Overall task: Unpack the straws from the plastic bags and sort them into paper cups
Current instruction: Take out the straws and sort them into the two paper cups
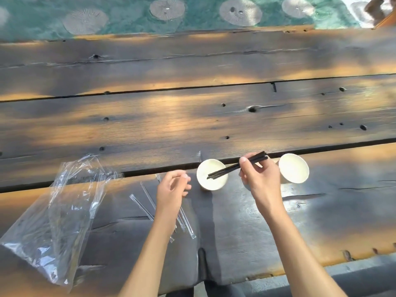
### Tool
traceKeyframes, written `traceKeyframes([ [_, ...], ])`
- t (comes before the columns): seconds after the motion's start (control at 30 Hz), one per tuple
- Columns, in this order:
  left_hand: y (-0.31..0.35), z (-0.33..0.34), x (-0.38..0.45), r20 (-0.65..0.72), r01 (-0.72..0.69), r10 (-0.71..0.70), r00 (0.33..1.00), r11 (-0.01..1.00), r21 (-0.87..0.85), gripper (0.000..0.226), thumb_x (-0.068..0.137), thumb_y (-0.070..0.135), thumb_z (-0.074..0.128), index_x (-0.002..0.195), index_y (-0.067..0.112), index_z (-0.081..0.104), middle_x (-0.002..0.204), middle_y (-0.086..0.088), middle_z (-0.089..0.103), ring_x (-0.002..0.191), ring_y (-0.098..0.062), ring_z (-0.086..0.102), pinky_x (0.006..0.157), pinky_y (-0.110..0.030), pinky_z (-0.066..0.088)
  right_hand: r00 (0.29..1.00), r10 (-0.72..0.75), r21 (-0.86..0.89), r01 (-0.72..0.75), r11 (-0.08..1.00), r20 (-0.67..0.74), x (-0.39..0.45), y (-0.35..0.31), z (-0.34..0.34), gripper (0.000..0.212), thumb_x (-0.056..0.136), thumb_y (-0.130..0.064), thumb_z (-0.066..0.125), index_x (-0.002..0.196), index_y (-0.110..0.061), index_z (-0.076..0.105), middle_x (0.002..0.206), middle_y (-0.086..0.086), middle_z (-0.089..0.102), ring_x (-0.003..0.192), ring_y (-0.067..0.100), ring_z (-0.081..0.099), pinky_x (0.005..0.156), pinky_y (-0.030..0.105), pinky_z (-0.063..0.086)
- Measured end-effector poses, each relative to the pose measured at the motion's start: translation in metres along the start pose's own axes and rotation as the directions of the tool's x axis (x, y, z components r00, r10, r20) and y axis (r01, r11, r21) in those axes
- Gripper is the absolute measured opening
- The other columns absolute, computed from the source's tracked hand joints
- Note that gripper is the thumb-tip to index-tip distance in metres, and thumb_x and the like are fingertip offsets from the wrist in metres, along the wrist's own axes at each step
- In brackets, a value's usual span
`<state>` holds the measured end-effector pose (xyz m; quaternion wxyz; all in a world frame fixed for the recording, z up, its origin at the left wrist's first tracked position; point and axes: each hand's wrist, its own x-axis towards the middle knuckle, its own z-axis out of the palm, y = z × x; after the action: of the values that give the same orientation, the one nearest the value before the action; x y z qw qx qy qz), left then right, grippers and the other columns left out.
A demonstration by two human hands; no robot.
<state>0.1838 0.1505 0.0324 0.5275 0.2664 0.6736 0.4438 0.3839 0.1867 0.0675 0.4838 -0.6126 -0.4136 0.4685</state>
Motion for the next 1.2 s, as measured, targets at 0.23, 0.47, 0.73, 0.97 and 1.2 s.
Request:
traceKeyframes([
  [0.23, -0.036, -0.014, -0.003, -0.208, 0.203, -0.228, 0.951, 0.969, -0.138, 0.01, 0.096, 0.01, 0.058, 0.101, 0.008, 0.067, 0.087, -0.01, 0.069, 0.07, -0.017, 0.06, 0.062, -0.027, 0.048, 0.983, -0.018, -0.349, 0.082, 0.934, 0.183, 0.017, 0.046, 0.026, 0.011, 0.085, -0.02, 0.072, 0.083, -0.029, 0.067, 0.087, 0.006, 0.066, 0.07, 0.021, 0.064, 0.069, 0.04, 0.054],
  [0.47, -0.054, -0.023, -0.004, -0.214, 0.24, -0.267, 0.939, 0.96, -0.144, 0.012, 0.098, 0.008, 0.055, 0.101, 0.006, 0.066, 0.086, -0.011, 0.068, 0.066, -0.017, 0.058, 0.06, -0.028, 0.046, 0.974, -0.031, -0.378, 0.116, 0.919, 0.223, 0.021, 0.052, 0.03, 0.011, 0.084, -0.015, 0.075, 0.093, -0.019, 0.071, 0.093, 0.003, 0.064, 0.072, 0.014, 0.062, 0.074, 0.041, 0.055],
  [0.73, -0.111, -0.056, -0.01, -0.354, 0.156, 0.199, 0.914, 0.634, 0.757, 0.043, 0.091, 0.026, 0.063, 0.132, 0.018, 0.053, 0.142, -0.005, 0.045, 0.133, -0.029, 0.039, 0.106, -0.047, 0.035, 0.982, -0.002, -0.367, 0.073, 0.927, 0.189, 0.021, 0.056, 0.023, 0.018, 0.079, -0.045, 0.07, 0.093, -0.035, 0.066, 0.089, 0.007, 0.067, 0.074, 0.028, 0.067, 0.068, 0.044, 0.055],
  [0.97, -0.141, -0.083, -0.005, -0.296, 0.156, 0.158, 0.942, 0.573, 0.804, 0.061, 0.092, 0.032, 0.062, 0.146, 0.014, 0.039, 0.151, -0.012, 0.038, 0.139, -0.031, 0.033, 0.112, -0.051, 0.031, 0.995, -0.019, -0.347, 0.051, 0.936, 0.095, 0.012, 0.039, 0.017, 0.034, 0.082, -0.04, 0.074, 0.114, -0.037, 0.062, 0.111, 0.007, 0.067, 0.072, 0.027, 0.061, 0.074, 0.051, 0.056],
  [1.2, -0.14, -0.091, -0.003, -0.282, 0.126, 0.181, 0.942, 0.589, 0.798, 0.056, 0.089, 0.028, 0.065, 0.14, 0.015, 0.045, 0.141, -0.008, 0.049, 0.13, -0.029, 0.04, 0.105, -0.049, 0.037, 0.937, -0.147, -0.342, 0.257, 0.904, 0.316, -0.058, 0.012, 0.066, 0.013, 0.093, -0.02, 0.057, 0.101, -0.02, 0.067, 0.082, -0.005, 0.067, 0.062, 0.021, 0.06, 0.061, 0.032, 0.049],
])
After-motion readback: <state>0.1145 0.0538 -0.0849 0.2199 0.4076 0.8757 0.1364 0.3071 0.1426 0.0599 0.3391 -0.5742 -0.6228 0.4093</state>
